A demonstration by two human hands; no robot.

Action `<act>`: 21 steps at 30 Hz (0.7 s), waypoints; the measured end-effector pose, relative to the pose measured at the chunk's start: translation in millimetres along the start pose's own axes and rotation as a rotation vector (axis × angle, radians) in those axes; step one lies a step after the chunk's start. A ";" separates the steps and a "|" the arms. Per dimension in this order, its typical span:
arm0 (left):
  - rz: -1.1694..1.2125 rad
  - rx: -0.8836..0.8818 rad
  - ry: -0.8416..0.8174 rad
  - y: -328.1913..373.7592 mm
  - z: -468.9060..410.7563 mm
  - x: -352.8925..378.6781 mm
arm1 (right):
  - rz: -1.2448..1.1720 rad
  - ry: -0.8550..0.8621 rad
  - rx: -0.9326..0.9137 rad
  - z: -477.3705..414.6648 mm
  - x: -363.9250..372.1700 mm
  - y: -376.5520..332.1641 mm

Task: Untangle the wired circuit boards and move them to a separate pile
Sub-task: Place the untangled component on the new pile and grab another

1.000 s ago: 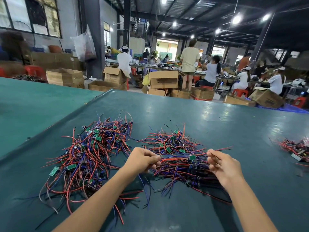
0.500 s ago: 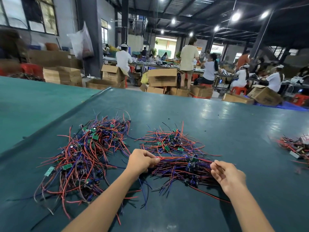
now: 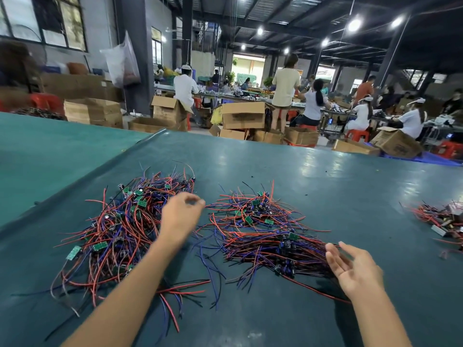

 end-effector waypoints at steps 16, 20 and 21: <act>-0.887 0.113 -0.208 -69.4 -41.8 -66.8 | 1.461 -0.330 -1.215 101.1 36.0 118.0; -1.019 -0.005 -0.279 -74.7 -38.4 -60.9 | 1.442 -0.359 -1.250 103.4 31.7 120.4; -1.012 0.001 -0.272 -75.0 -39.1 -59.6 | 1.433 -0.359 -1.252 104.2 31.3 120.1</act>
Point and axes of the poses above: each hand's wrist, its own z-axis away from the middle knuckle, its own x-axis out of the palm, y = z × x, the point moved 4 cm from there along -z, towards the middle knuckle, and after that the axes turned 9 degrees about y, right-handed, at the moved point
